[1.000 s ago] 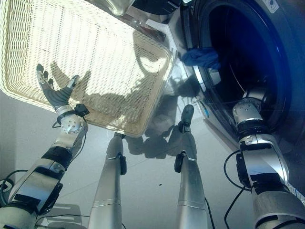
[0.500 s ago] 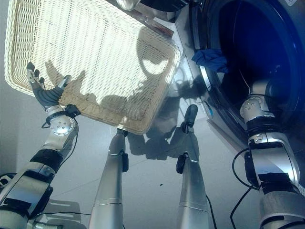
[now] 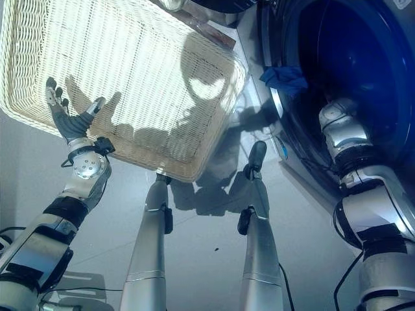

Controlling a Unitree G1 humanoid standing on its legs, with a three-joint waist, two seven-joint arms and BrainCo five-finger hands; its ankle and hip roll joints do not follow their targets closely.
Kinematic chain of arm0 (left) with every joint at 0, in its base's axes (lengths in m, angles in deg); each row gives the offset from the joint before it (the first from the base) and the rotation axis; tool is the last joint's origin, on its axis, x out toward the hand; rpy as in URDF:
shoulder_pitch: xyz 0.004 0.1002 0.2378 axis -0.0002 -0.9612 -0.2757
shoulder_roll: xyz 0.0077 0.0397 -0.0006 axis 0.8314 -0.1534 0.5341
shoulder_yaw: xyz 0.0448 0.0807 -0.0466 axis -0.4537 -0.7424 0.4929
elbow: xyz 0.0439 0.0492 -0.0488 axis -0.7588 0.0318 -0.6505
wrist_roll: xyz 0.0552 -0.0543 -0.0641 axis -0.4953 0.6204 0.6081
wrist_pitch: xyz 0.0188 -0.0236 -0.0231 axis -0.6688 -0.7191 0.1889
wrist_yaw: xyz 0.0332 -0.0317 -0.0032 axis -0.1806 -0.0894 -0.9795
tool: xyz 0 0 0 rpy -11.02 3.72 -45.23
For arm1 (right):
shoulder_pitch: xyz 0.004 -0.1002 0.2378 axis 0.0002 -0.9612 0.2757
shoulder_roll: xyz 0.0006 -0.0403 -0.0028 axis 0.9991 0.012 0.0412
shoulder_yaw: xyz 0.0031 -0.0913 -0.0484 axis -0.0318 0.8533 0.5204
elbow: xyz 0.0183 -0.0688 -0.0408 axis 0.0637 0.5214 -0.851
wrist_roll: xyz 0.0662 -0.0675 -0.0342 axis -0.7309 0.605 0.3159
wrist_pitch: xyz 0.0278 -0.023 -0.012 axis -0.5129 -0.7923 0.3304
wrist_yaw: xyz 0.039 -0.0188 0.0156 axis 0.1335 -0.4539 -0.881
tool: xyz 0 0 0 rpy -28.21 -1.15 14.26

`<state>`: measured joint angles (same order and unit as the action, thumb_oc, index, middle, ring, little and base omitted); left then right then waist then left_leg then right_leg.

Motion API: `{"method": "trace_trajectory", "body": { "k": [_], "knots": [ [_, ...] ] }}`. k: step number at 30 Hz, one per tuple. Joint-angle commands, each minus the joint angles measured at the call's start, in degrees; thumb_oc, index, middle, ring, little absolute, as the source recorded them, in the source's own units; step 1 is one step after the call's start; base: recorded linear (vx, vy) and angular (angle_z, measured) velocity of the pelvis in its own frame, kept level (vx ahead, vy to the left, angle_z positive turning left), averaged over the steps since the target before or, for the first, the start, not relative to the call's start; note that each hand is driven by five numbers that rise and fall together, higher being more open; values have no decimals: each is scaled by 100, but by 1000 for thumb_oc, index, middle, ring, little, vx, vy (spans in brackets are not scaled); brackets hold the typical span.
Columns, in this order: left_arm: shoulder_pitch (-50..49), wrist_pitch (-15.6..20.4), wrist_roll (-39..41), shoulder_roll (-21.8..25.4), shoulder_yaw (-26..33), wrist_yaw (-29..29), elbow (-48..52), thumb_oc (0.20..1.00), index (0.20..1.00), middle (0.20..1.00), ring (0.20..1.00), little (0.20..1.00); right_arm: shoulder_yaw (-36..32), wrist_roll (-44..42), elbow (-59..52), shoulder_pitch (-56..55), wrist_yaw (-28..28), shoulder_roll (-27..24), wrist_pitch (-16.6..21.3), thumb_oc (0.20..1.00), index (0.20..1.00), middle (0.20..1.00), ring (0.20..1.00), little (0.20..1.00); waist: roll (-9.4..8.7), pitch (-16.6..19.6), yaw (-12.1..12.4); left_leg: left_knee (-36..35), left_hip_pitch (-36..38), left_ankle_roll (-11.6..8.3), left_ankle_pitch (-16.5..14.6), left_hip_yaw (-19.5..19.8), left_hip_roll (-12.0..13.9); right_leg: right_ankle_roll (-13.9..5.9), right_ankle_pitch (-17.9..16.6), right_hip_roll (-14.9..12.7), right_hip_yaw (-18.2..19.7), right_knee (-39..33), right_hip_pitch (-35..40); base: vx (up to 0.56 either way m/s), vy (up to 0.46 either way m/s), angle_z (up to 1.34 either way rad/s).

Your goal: Put the clothes into the washing machine.

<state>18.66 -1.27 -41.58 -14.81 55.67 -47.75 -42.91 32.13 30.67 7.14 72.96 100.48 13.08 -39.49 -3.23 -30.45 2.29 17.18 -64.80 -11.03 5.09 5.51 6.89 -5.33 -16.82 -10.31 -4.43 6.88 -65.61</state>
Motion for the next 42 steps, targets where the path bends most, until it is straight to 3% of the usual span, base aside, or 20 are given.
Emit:
{"method": "trace_trajectory", "body": {
  "k": [1, 4, 11, 23, 24, 25, 26, 32, 42],
  "knots": [
    [156, 109, -157, -57, 127, -184, 115, 1000, 1000, 1000, 1000, 1000, 608, 948, -326, 493, -230, -657, -212, 1000, 1000, 1000, 1000, 1000, 297, 66, 4, -330, 236, 491, 8, 180, -354, -556, 598, -81, -278, 831, 67, 0, 0, 0],
    [195, 117, -198, -109, 147, -228, 80, 1000, 1000, 1000, 1000, 1000, 811, 1527, -519, 328, -587, -498, -382, 1000, 1000, 1000, 1000, 1000, 326, 66, -10, -285, 209, 484, -16, 151, -352, -536, 653, -81, -260, 910, 9, 0, 0, 0],
    [454, 166, -285, -213, 74, -321, -73, 1000, 1000, 1000, 1000, 1000, 1171, 2423, -50, 6, -1348, -178, -260, 1000, 1000, 1000, 1000, 1000, 371, 66, -6, -300, 141, 472, 14, 129, -335, -540, 654, -108, -256, 958, -94, -1, -10, 0],
    [598, 232, -342, -322, 11, -349, -243, 1000, 1000, 1000, 1000, 1000, 1611, 3066, 979, -390, -2290, 61, -213, 1000, 1000, 1000, 1000, 1000, 357, 66, -14, -336, 119, 460, 66, 98, -307, -521, 616, -84, -275, 978, -152, 0, -1, 0],
    [623, 245, -349, -341, -1, -345, -270, 1000, 1000, 1000, 1000, 1000, 1658, 3226, 1153, -435, -2358, 87, -291, 551, 551, 551, 551, 551, 361, 66, -12, -337, 114, 463, 74, 98, -304, -520, 605, -88, -281, 980, -162, 0, 0, 0],
    [623, 245, -349, -341, -1, -345, -270, 1000, 1000, 1000, 1000, 1000, 1658, 3226, 1155, -434, -2357, 88, -290, 551, 551, 551, 551, 551, 361, 66, -12, -337, 114, 463, 74, 99, -304, -520, 605, -88, -281, 979, -162, 0, 0, 0],
    [644, 248, -370, -365, -13, -349, -292, 1000, 1000, 1000, 1000, 1000, 1702, 3339, 1289, -477, -2467, 85, -444, 200, 200, 200, 200, 200, 364, 66, -14, -348, 116, 462, 86, 104, -306, -519, 588, -88, -274, 961, -160, 0, 0, 0],
    [653, 232, -424, -432, -13, -410, -270, 1000, 1000, 1000, 1000, 1000, 1772, 3614, 1487, -455, -2523, 127, -976, 200, 200, 200, 200, 200, 408, 66, -6, -360, 84, 460, 100, 113, -319, -513, 554, -83, -250, 924, -199, 0, 0, 0],
    [547, 211, -493, -545, 80, -428, -206, 1000, 1000, 1000, 1000, 1000, 1599, 3616, 1464, -310, -2059, 74, -1316, 200, 200, 200, 200, 200, 438, 66, 7, -351, 97, 438, 117, 115, -322, -517, 551, -89, -217, 925, -174, 0, 0, 0]
  ]
}}
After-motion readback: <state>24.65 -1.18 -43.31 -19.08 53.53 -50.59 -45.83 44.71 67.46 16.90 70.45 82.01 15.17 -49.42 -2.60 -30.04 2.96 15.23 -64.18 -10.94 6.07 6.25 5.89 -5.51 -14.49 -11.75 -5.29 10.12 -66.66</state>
